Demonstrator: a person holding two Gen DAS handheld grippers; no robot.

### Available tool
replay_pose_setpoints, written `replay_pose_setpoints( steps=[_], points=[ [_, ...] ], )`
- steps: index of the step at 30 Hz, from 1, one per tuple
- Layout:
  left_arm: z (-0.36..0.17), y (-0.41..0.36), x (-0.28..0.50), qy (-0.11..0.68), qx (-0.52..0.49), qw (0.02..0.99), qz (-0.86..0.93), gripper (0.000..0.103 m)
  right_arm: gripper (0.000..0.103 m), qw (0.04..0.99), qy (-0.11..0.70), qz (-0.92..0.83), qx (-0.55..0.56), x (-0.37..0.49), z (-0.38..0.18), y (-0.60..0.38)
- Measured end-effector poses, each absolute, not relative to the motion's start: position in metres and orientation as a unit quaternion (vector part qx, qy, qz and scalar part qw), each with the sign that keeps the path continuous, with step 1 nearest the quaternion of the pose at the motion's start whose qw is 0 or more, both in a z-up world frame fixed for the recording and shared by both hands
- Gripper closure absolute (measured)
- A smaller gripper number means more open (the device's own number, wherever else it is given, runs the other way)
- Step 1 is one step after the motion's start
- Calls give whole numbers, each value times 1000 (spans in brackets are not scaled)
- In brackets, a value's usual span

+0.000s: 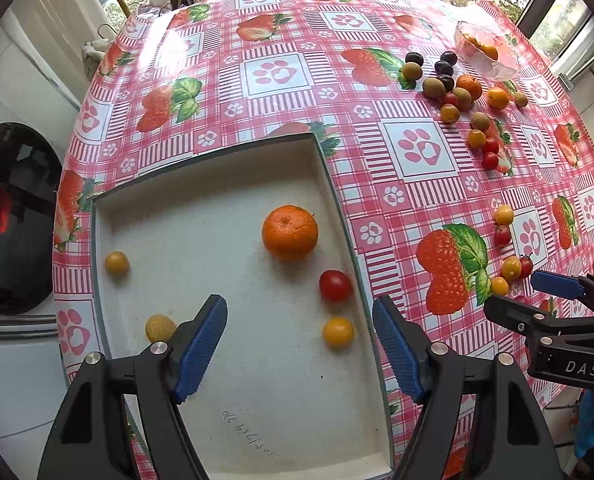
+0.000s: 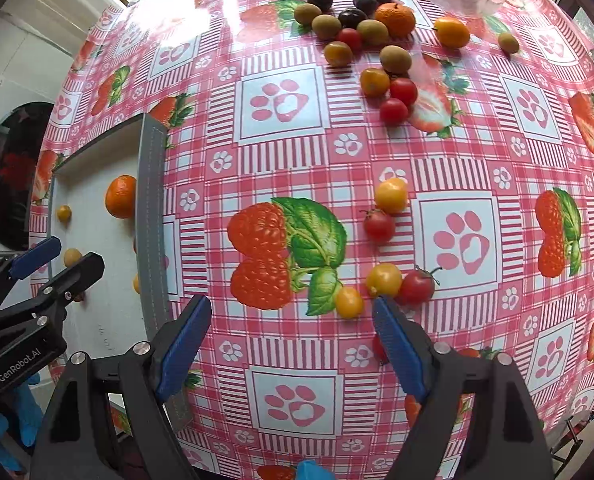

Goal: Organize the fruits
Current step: 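Withdraw both open tools from the tray back over the remaining fruit, then grasp a red cherry tomato with the right tool while the left tool grasps a yellow one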

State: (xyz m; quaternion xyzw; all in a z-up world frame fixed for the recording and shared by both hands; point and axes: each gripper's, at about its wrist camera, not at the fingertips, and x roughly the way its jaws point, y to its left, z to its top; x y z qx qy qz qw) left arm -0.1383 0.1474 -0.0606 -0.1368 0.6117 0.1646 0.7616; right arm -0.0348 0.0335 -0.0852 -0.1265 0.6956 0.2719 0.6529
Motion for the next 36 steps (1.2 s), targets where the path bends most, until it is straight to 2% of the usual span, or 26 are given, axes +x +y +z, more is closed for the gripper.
replay_pose_setpoints(
  steps=[10, 16, 19, 21, 26, 36],
  points=[
    [-64, 102, -111, 624, -103, 765, 120, 27, 18, 642, 723, 209, -145, -35, -123, -21],
    [-76, 83, -100, 640, -89, 757, 97, 27, 20, 659, 694, 226, -179, -42, -123, -2],
    [-83, 72, -94, 647, -83, 754, 84, 27, 37, 669, 677, 232, -200, -45, -121, 10],
    [-86, 66, -89, 649, -81, 753, 76, 27, 54, 674, 668, 235, -210, -48, -118, 16],
    [-92, 50, -76, 651, -77, 753, 56, 27, 76, 676, 660, 244, -220, -46, -115, 8],
    [-105, 12, -52, 657, -66, 750, 14, 27, 78, 679, 663, 236, -208, -43, -116, -31]
  ],
)
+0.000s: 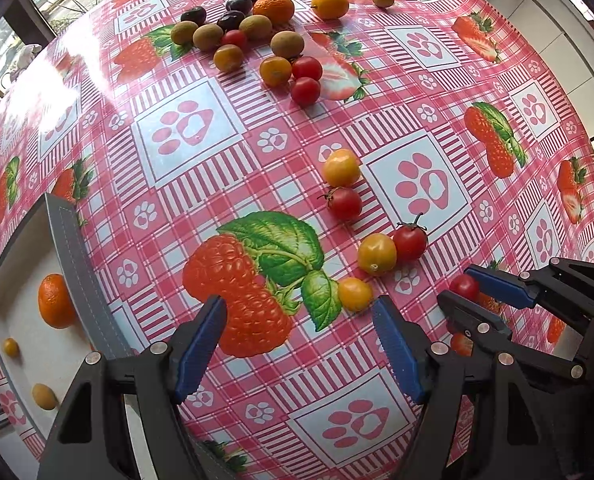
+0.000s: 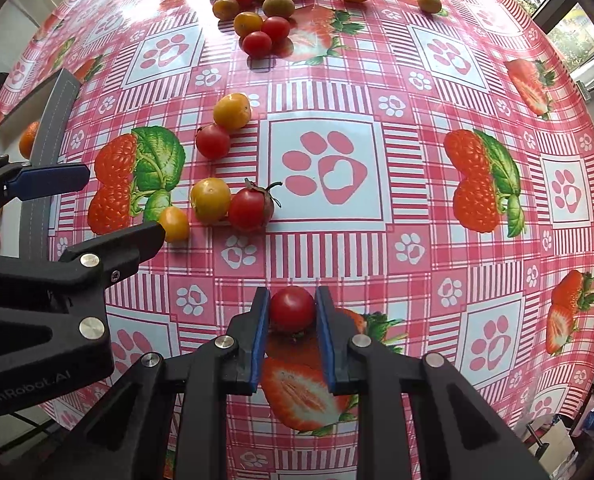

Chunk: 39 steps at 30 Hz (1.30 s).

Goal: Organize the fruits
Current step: 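Grasp a red cherry tomato with the right tool while the left tool grasps a yellow one, then carry the yellow tomato in the left tool and red tomato in the right tool into the tray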

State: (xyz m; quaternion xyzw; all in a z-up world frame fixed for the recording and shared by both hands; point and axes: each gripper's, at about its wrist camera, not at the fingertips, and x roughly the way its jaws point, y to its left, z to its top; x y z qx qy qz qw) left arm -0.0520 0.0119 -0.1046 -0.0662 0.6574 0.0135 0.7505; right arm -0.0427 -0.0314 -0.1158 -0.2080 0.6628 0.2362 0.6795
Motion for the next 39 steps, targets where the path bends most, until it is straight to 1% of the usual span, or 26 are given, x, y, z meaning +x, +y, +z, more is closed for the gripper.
replay_pose_setpoints(
  steps=[8, 9, 10, 11, 13, 14, 15, 16, 21, 26, 39],
  points=[
    [-117, -16, -37, 664, -56, 745, 8, 28, 79, 680, 664, 241, -198, -41, -115, -40],
    [-118, -20, -36, 665, -58, 744, 8, 40, 79, 680, 664, 242, -196, -42, -114, -38],
    [-121, -25, -36, 670, -59, 740, 7, 50, 79, 680, 665, 242, -193, -39, -116, -45],
    [-123, -28, -38, 668, -50, 742, 11, 55, 79, 680, 666, 242, -190, -38, -117, -42],
    [-123, -32, -38, 666, -47, 744, 11, 61, 79, 680, 667, 244, -186, -40, -113, -42],
    [-123, -32, -39, 665, -52, 745, 7, 69, 79, 679, 667, 245, -185, -37, -113, -45],
    [-123, -29, -42, 665, -72, 744, -5, 82, 79, 678, 668, 246, -183, -34, -115, -43],
    [-123, -27, -44, 667, -88, 740, -9, 84, 79, 678, 668, 248, -181, -32, -116, -43],
    [-119, -14, -56, 662, -123, 740, -1, 84, 79, 672, 679, 252, -152, -20, -116, -49],
    [-108, -5, -72, 653, -133, 745, 9, 84, 79, 668, 687, 257, -123, -14, -111, -59],
    [-75, 49, -98, 621, -177, 762, 40, 84, 79, 664, 684, 273, -131, -21, -86, -54]
  ],
)
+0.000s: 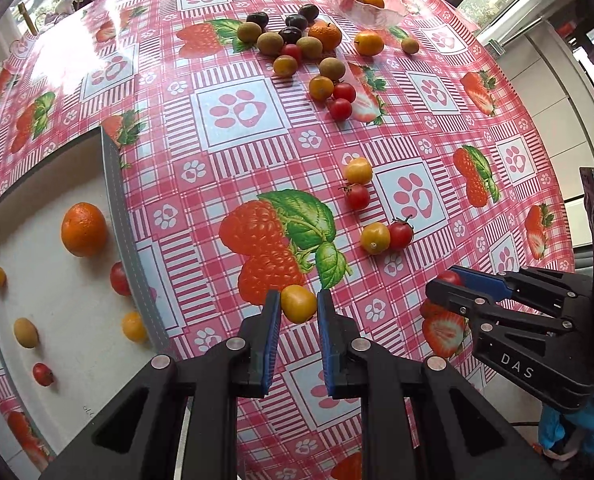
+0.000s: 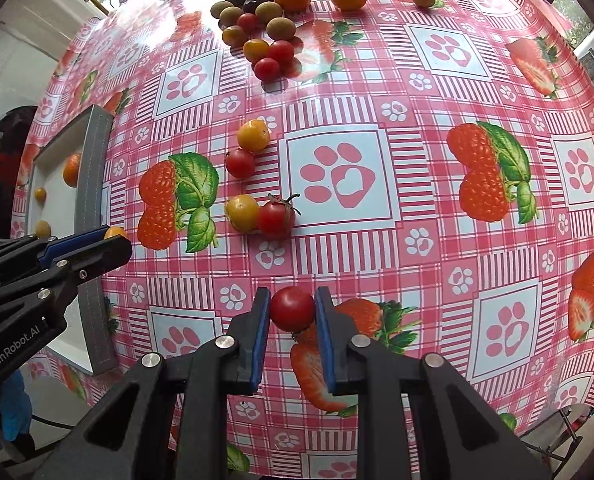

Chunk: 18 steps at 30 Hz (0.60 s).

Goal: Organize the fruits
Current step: 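Carry the yellow tomato in the left tool and red tomato in the right tool into the tray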

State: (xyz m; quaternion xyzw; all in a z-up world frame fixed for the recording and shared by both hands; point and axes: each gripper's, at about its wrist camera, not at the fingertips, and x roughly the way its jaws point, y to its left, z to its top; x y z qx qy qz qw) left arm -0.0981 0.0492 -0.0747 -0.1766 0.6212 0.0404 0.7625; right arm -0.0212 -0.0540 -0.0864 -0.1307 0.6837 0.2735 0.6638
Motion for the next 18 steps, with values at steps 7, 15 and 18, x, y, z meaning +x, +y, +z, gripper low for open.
replay_pose_setpoints(
  steps=[7, 15, 18],
  points=[
    [-62, 82, -128, 602, -203, 769, 77, 84, 79, 660, 668, 309, -149, -28, -69, -14],
    [-62, 128, -177, 588, -236, 761, 139, 84, 79, 643, 647, 369, -180, -57, -53, 47],
    [-66, 142, -198, 589, -241, 754, 163, 84, 79, 629, 642, 393, -194, -72, -52, 73]
  ],
)
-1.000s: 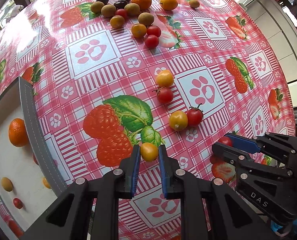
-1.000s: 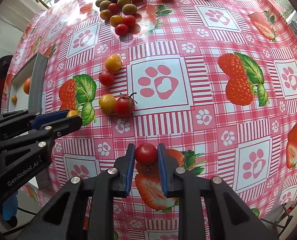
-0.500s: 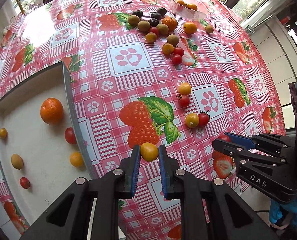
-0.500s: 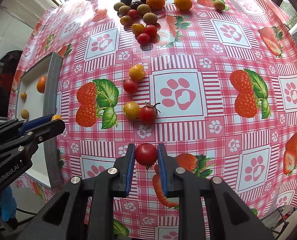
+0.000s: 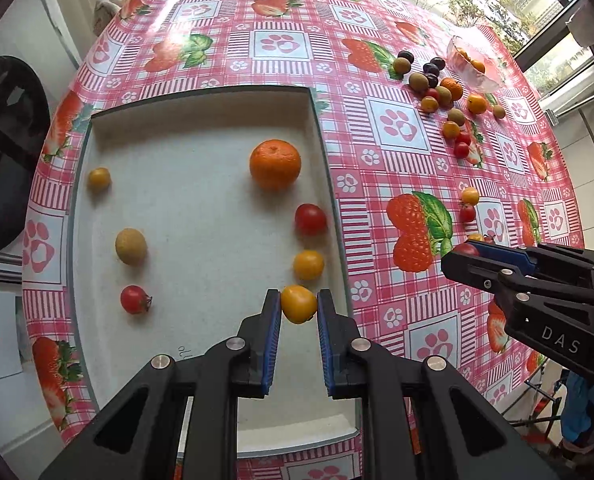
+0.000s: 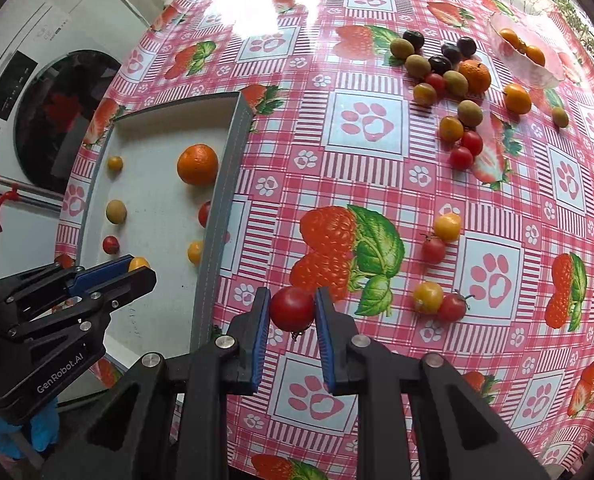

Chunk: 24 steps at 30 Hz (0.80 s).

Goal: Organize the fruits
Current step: 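Carry the yellow tomato in the left tool and red tomato in the right tool into the tray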

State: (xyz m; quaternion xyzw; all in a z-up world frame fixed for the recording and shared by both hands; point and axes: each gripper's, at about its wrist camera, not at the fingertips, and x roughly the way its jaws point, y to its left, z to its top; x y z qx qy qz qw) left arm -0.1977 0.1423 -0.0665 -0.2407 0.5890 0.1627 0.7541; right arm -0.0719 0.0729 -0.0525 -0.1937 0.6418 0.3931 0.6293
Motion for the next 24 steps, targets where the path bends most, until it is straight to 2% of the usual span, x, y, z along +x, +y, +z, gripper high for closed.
replay_pose_setpoints(
  steps=[11, 24],
  points=[
    [-98, 176, -258, 612, -254, 712, 231, 84, 79, 566, 636, 455, -263, -139, -72, 144],
    [-114, 188, -268, 624, -253, 698, 245, 84, 79, 540, 635, 445, -326, -166, -101, 167]
  ],
)
